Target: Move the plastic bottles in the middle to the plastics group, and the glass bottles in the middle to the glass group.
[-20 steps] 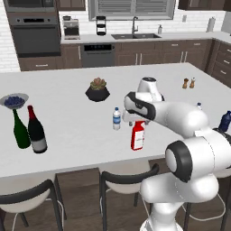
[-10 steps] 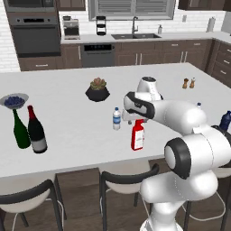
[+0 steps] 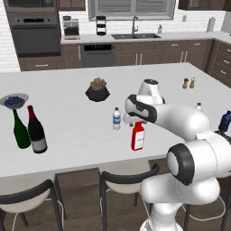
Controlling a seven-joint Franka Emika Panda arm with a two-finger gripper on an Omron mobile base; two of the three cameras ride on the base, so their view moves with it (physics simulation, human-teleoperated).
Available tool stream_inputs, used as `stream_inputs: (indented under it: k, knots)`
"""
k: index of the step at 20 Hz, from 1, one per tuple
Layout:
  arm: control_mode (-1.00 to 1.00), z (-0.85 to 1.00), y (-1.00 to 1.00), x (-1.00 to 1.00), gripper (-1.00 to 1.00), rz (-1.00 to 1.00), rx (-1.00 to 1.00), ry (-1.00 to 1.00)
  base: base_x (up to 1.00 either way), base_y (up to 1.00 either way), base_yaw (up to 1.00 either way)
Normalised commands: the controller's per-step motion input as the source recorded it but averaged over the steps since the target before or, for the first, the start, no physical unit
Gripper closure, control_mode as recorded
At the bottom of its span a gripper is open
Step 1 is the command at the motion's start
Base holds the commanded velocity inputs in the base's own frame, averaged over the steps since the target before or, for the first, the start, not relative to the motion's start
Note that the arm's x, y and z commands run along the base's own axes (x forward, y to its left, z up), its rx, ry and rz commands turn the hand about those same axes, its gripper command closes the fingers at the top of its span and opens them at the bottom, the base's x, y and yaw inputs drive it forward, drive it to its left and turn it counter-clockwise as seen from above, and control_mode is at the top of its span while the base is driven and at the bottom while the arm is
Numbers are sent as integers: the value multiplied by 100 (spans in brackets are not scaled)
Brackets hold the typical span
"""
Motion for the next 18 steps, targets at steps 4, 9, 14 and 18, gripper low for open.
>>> stream_inputs:
  k: [4, 9, 14, 18]
  knots:
    - [-100, -14, 0, -2, 100, 5, -2, 0, 0, 0, 0]
    - [-100, -10, 0, -2, 100, 13, -6, -10, 0, 0, 0]
    - [-100, 1, 0, -27, 100, 17, 0, -7, 0, 0, 0]
    - [-100, 29, 15, -59, 100, 17, 4, 0, 0, 0, 0]
